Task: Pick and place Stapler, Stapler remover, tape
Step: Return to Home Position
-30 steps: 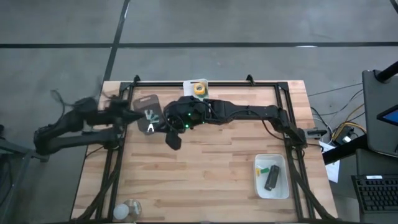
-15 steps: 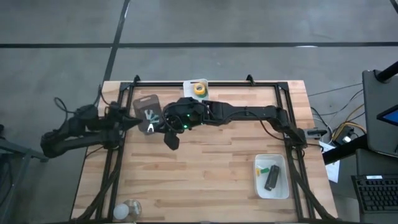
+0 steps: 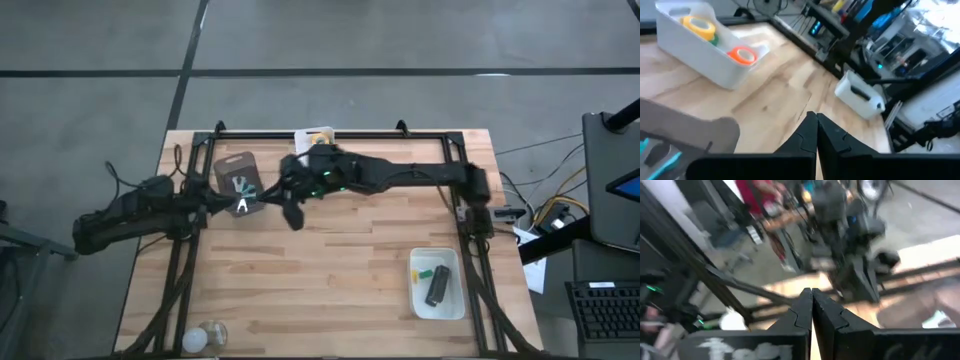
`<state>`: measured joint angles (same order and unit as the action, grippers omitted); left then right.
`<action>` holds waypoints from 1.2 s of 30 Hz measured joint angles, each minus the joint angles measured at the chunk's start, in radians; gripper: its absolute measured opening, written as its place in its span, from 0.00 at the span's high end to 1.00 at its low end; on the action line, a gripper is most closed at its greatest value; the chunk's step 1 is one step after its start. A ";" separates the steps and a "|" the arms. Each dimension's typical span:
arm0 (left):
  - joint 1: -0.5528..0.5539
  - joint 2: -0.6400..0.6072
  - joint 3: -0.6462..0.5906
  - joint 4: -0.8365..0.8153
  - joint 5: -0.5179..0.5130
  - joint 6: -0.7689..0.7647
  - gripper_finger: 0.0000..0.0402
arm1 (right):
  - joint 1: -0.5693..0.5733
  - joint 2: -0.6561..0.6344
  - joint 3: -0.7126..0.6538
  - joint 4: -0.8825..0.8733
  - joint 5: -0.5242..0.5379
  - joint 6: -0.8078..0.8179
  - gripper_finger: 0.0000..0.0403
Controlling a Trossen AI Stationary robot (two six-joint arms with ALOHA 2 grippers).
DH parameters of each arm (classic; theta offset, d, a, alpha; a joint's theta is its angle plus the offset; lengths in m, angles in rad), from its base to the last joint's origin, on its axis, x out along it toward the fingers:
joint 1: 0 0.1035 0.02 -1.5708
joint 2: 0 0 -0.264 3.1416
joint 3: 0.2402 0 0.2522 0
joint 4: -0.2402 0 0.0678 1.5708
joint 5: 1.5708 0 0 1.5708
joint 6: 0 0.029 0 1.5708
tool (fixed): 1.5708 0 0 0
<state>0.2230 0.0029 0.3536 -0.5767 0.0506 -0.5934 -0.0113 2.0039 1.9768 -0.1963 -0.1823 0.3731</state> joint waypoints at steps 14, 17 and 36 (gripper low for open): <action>-0.001 0.034 -0.150 0.087 -0.014 -0.078 0.99 | -0.033 -0.460 -0.728 0.069 0.246 -0.029 0.98; 0.000 0.034 -0.184 0.228 -0.039 0.046 0.98 | -0.028 -0.514 -0.868 0.190 0.250 -0.041 0.98; 0.000 0.034 -0.296 0.464 -0.053 0.278 0.94 | -0.024 -0.940 -1.568 0.634 0.263 -0.083 0.98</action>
<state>0.2226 0.0364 0.0572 -0.1128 -0.0022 -0.3157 -0.0353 1.0642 0.4092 0.4377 0.0811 0.2897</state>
